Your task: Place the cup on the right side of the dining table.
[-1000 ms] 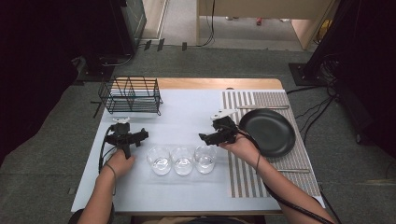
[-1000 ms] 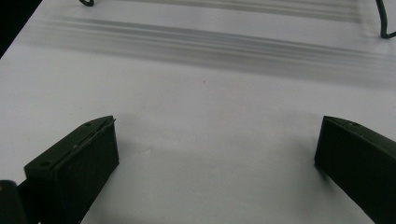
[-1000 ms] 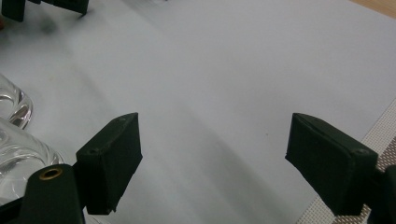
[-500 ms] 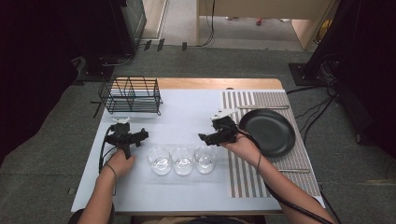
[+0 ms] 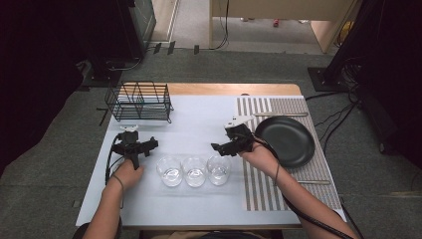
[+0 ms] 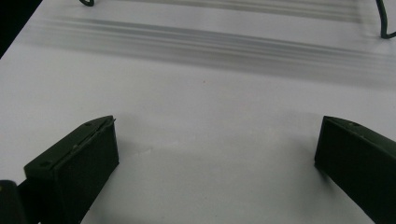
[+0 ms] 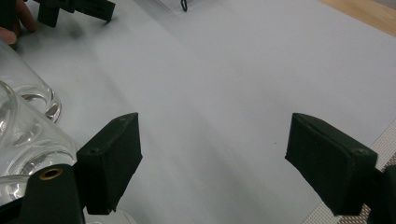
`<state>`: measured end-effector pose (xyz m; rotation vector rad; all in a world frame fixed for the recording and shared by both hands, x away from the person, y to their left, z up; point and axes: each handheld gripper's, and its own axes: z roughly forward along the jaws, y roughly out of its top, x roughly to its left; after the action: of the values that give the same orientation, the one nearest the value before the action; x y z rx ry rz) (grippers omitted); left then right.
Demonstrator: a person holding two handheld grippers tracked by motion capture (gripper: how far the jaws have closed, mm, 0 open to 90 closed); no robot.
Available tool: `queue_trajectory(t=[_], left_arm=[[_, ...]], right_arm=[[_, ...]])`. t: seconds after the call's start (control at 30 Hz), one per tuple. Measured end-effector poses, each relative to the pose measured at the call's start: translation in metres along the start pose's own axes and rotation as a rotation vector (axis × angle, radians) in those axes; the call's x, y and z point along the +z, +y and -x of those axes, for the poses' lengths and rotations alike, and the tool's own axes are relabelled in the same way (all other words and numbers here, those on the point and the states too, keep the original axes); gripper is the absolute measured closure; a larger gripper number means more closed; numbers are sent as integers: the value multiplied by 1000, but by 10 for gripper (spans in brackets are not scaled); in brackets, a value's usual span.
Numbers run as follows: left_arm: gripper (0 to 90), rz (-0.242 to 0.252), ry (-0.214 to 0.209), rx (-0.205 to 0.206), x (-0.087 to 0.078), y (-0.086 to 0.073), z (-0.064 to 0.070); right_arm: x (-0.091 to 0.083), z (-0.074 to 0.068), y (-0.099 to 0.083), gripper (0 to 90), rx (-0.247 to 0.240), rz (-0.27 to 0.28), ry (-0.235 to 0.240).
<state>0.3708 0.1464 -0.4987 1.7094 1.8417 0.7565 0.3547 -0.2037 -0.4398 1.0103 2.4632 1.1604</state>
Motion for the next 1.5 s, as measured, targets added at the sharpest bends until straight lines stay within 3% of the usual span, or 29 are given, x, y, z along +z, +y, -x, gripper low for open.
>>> queue_trajectory(t=[0.7,1.23,1.37,1.5], left_arm=[[0,-3,-1,3,0,1,0],[0,-6,-2,6,0,1,0],[0,-6,-2,5,0,1,0],[0,-5,-2,5,0,1,0]], right_arm=[[-6,-9,5,180,-20,29,60],[-13,-13,6,130,-43,63,147],[-14,-14,6,0,-40,75,178],[-14,-16,6,0,-54,66,208]])
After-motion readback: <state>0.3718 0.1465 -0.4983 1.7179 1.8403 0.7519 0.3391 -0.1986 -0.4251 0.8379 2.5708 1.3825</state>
